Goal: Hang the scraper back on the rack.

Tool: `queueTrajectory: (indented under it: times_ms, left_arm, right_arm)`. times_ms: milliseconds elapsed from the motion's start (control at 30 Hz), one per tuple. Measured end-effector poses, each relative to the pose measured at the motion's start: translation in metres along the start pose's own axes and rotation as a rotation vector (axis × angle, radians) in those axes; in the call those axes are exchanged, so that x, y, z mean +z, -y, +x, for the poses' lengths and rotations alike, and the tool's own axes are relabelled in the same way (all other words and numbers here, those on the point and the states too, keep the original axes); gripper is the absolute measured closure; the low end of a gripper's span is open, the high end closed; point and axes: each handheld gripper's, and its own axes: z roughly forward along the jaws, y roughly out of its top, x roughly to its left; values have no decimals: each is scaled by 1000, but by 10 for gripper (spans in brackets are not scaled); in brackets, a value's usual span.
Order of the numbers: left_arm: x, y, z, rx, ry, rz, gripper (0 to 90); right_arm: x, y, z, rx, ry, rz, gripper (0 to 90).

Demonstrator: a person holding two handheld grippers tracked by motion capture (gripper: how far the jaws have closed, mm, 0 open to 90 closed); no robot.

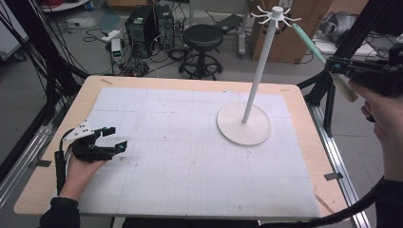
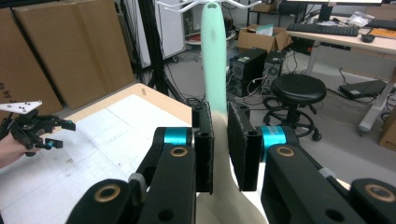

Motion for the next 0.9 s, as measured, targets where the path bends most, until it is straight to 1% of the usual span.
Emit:
queueTrajectory:
  times_ms: [167, 367, 433, 500, 533, 567, 700, 800, 833, 867, 900]
  left_arm:
    - [0, 0, 0, -2, -1, -1, 189]
    - [0, 0, 0, 1, 1, 3, 190]
    - [0, 0, 0, 0, 2, 2, 190]
    - [0, 0, 0, 1, 2, 2, 190]
    - [0, 0, 0, 1, 2, 2, 190]
    - [0, 0, 0, 1, 2, 2, 190]
    - [-1, 0, 0, 2, 2, 6, 190]
    - [-1, 0, 0, 6, 3, 8, 190]
    - [-1, 0, 0, 6, 3, 8, 190]
    - [-1, 0, 0, 7, 3, 9, 189]
    - [-1, 0, 0, 10, 3, 11, 189]
  right_arm:
    - [5, 1, 1, 0, 3, 12, 810]
    - [17, 6, 0, 2, 4, 36, 803]
    - [22, 8, 0, 3, 3, 45, 781]
    - [27, 11, 1, 7, 5, 47, 642]
    - [30, 12, 1, 12, 5, 53, 599]
    - [32, 14, 1, 12, 2, 58, 595]
    - [42, 23, 4, 5, -13, 59, 492]
    - [50, 36, 7, -1, -43, 57, 425]
    - [50, 36, 7, -1, -43, 57, 425]
    - [57, 48, 9, -7, -67, 51, 394]
    - [60, 54, 10, -16, -78, 47, 374]
